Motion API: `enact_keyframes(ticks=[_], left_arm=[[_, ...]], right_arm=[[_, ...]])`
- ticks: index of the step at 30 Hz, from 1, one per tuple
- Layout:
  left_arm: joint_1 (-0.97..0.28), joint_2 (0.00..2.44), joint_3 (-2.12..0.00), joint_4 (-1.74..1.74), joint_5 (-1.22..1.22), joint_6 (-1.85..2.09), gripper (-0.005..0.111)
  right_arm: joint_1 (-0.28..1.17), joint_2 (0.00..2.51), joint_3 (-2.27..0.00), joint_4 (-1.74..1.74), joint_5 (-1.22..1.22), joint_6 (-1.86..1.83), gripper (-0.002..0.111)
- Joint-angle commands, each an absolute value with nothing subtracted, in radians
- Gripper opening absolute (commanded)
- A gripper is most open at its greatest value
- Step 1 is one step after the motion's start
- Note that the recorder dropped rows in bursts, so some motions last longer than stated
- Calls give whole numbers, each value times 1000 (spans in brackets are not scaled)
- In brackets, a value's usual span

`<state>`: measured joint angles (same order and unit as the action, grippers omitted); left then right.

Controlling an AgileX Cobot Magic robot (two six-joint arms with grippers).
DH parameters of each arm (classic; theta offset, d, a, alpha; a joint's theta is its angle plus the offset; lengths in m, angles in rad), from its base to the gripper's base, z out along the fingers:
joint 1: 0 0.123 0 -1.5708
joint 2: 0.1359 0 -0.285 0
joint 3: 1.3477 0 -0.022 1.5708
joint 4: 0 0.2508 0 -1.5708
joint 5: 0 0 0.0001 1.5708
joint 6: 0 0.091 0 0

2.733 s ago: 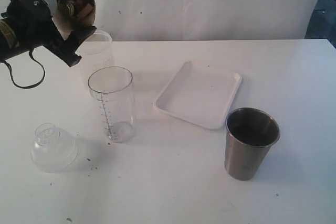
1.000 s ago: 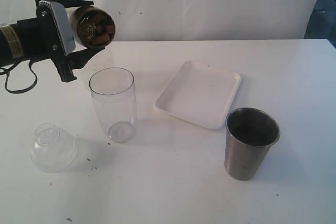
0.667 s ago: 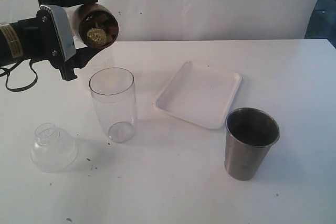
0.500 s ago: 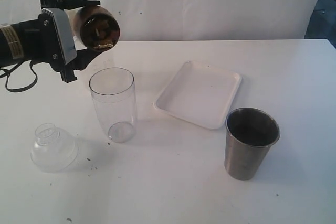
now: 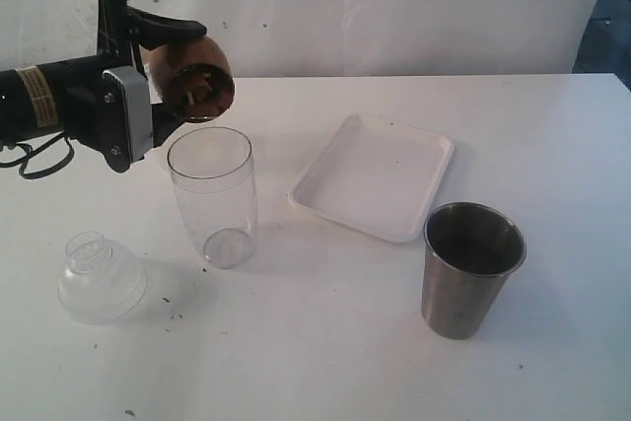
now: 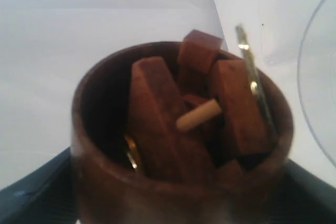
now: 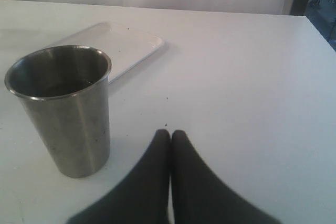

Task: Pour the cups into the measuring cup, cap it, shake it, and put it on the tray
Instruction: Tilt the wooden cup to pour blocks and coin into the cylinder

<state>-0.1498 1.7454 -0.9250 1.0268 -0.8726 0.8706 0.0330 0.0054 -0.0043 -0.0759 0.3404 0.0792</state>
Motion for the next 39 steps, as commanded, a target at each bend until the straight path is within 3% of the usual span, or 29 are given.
enact_keyframes(ticks=[1, 39], left_arm=[[-151, 1737, -933, 1011, -902, 1016, 0], [-151, 1737, -933, 1011, -921, 1347, 0]], right_arm=[[29, 0, 0, -78, 337, 83, 0], [29, 0, 0, -78, 337, 83, 0]])
